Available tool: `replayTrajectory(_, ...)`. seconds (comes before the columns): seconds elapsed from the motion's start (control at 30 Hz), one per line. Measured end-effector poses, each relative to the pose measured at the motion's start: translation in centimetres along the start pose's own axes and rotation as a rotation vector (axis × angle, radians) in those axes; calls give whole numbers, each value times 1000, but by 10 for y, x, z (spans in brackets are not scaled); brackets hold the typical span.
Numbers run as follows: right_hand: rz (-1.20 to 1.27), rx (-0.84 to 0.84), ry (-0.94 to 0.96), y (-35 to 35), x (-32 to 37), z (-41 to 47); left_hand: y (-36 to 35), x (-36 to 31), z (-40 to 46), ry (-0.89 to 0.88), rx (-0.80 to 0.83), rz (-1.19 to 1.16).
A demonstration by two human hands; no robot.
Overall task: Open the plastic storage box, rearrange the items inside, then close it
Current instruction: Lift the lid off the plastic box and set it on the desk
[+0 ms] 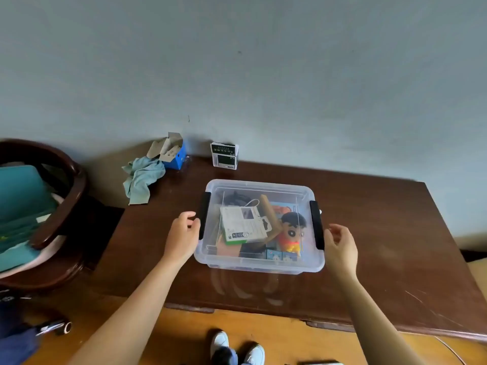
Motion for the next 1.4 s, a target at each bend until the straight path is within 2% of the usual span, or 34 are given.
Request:
replayTrajectory(0.17,-107,154,-54,-27,10,17,-12,-12,10,68,-25,234)
replayTrajectory(0.4,-458,160,-4,-35,8,25,-12,-18,16,-4,-45,497)
replayTrajectory(0.63,-463,176,3,-36,8,25,-13,-27,20,17,-12,602)
replayTrajectory(0.73,-435,173,-21,-36,8,26,-10,-5,26,122,39,501)
replayTrajectory(0.87,-232,246,-140,-28,-17,34,-10,23,31,232,134,182)
replayTrajectory(0.93,-149,274,-196,-25,-30,34,-11,24,31,249,133,84)
replayTrajectory(1.0,-59,220,-250,-18,-32,31,-10,22,29,239,97,70)
replayTrajectory(1.13,-41,76,-64,-4,-15,21,-4,14,13,92,-64,93)
replayTrajectory(1.2,-65,140,31,-8,-7,13,-6,11,7,48,-45,63)
replayTrajectory(1.3,-43,238,32,-19,-3,3,-13,6,0,33,19,69)
replayTrajectory(1.4,21,232,-28,-24,-3,-2,-15,4,-3,59,14,-2)
Point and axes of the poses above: each hand's wrist, its own z-axis towards the middle knuckle, its own y-axis out of the back of the hand, x = y × z, the point moved 6 cm from there along z, towards the middle knuckle, and after that the axes turned 6 degrees about x, right-handed, at the moved point
